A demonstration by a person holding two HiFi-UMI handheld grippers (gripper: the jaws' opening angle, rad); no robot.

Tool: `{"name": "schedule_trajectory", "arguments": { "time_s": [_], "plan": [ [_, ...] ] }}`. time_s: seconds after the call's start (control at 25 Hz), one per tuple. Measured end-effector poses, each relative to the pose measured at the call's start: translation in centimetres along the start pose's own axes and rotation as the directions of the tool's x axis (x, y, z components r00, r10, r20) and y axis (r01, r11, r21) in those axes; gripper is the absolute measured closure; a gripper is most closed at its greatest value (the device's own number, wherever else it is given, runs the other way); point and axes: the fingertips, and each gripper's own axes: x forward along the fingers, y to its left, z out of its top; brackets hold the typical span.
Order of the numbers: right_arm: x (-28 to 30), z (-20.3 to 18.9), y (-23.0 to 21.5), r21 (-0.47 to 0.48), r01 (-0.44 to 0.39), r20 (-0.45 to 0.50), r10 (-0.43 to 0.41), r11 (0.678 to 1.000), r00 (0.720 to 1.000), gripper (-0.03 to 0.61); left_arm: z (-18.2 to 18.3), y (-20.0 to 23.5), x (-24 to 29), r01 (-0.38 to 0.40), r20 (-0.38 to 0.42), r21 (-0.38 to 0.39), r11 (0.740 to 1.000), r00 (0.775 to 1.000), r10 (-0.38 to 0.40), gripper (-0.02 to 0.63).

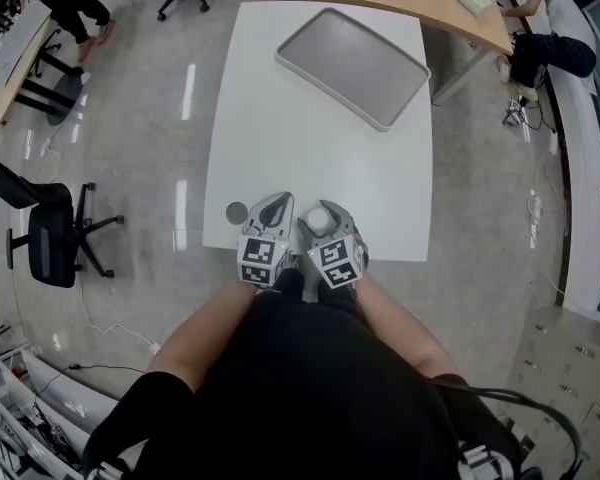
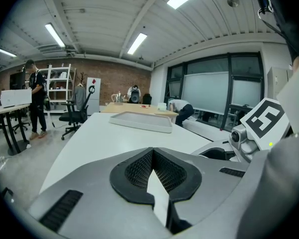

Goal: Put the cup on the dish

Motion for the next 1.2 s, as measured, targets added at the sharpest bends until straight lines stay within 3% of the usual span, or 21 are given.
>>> {"name": "schedule_trajectory", "arguments": {
  "time_s": [0.36,0.8,1.2],
  "plan": [
    [-4.1,2.3,-2.1,0.080,0.054,0.063,-0.059,0.995,0.996,0.344,2.5,-1.6,-0.3,0.027,0.042,0.013,1.000,0.999,-0.027,0.606],
    [-11.0,10.0,-8.0,0.134,0.131,0.195,-0.156,0.982,0.968,0.344,10.7,-4.4,1.1,0.027,0.169,0.044,0.999,0.985,-0.034,0.606],
    [-16.5,12.8,-12.8,0.130,0.123,0.243,-0.152,0.984,0.958,0.344,17.6,-8.2,2.2,-0.008,0.272,0.067,0.998,0.962,-0.011,0.606]
  ]
}}
